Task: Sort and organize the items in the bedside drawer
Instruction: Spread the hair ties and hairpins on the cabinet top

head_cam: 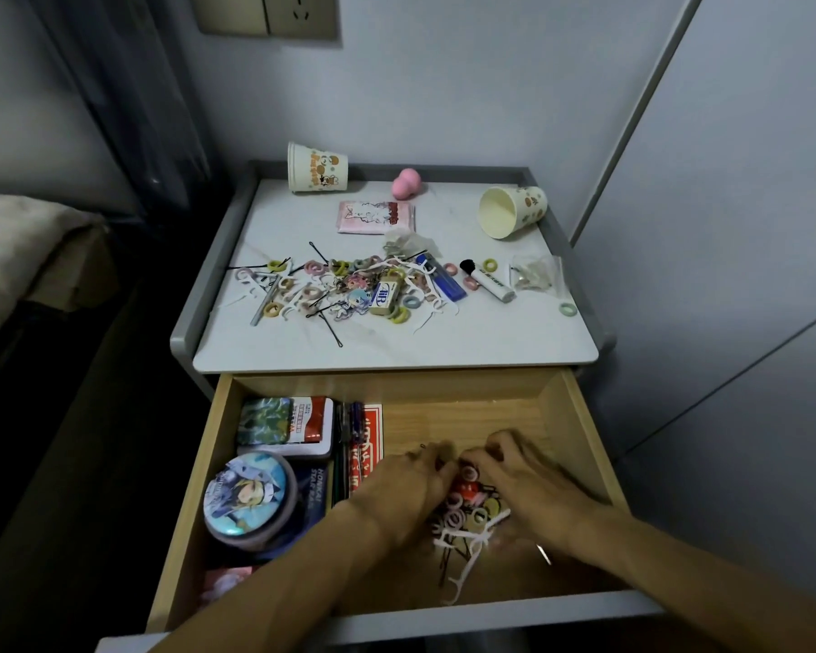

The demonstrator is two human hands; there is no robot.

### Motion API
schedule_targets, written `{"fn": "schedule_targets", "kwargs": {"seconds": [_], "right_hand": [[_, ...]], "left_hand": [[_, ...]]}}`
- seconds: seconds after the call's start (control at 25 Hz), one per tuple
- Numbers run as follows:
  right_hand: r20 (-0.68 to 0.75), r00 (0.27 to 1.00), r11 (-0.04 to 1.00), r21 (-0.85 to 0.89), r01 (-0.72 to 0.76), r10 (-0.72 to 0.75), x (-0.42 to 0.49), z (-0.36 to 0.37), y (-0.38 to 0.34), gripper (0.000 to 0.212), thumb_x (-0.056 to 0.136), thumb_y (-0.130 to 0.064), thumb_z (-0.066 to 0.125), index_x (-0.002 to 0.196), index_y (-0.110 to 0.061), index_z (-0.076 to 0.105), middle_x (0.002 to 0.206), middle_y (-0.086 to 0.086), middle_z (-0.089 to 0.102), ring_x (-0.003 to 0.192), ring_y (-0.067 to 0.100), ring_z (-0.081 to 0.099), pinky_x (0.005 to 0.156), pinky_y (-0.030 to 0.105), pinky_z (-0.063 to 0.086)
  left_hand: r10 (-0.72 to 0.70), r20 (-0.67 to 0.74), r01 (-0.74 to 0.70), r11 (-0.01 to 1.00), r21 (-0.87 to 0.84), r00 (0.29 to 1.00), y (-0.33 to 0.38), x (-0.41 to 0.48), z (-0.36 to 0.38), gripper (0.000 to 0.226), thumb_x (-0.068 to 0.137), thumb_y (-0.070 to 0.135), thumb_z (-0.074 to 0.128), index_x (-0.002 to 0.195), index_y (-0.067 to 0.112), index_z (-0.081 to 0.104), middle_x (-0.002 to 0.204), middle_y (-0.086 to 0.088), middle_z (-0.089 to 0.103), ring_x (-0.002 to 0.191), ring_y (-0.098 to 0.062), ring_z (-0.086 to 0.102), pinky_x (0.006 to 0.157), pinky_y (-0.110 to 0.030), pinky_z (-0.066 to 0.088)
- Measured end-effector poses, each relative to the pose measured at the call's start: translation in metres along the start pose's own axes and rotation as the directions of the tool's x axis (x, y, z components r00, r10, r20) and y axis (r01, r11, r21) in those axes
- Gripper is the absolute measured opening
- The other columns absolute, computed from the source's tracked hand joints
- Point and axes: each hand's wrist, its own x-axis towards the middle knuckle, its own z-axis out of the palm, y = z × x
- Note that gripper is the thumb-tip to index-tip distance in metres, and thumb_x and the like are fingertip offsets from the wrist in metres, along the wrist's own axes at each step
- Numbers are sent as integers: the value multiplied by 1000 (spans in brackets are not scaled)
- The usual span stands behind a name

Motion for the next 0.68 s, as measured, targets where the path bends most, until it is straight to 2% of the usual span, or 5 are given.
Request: {"fn": "schedule_targets", "kwargs": {"seconds": [0.12, 0.28, 0.48, 0.68], "right_hand": [[-7, 998, 998, 8, 65, -65, 7, -7, -3, 83, 77, -35, 78, 144, -36, 29, 138, -2, 30, 127, 20, 35, 106, 40, 39], [39, 986, 969, -183, 168, -164, 10, -14, -9, 56, 95, -24, 58, 145, -23, 32, 143, 5, 36, 132, 24, 35, 110, 38, 32], [55, 986, 917, -361, 167, -158, 7, -11, -11, 37, 101, -13, 41, 137, -10, 38, 141, 14, 38, 133, 29, 34, 114, 39, 24], [-26, 993, 956, -275, 105, -116, 6, -8, -6, 34, 98, -21, 40, 130, -12, 42, 136, 11, 43, 126, 25, 39, 108, 35, 30]], "left_hand": [[24, -51, -27, 999, -43, 998, -4, 5, 2, 61, 92, 24, 62, 144, 10, 34, 139, -15, 45, 115, -30, 54, 100, -37, 45], [64, -67, -63, 998, 14, 996, -2, 8, 9, 31, 99, 16, 50, 129, 8, 48, 121, -13, 59, 101, -25, 61, 92, -37, 50], [20, -20, -16, 985, 171, 1000, 10, 15, 12, 27, 100, 7, 45, 126, 3, 49, 117, -16, 58, 99, -27, 61, 87, -39, 52], [0, -46, 3, 998, 62, 999, 10, 13, 11, 31, 102, 10, 41, 132, 6, 37, 121, -16, 58, 99, -27, 63, 86, -37, 53]]}}
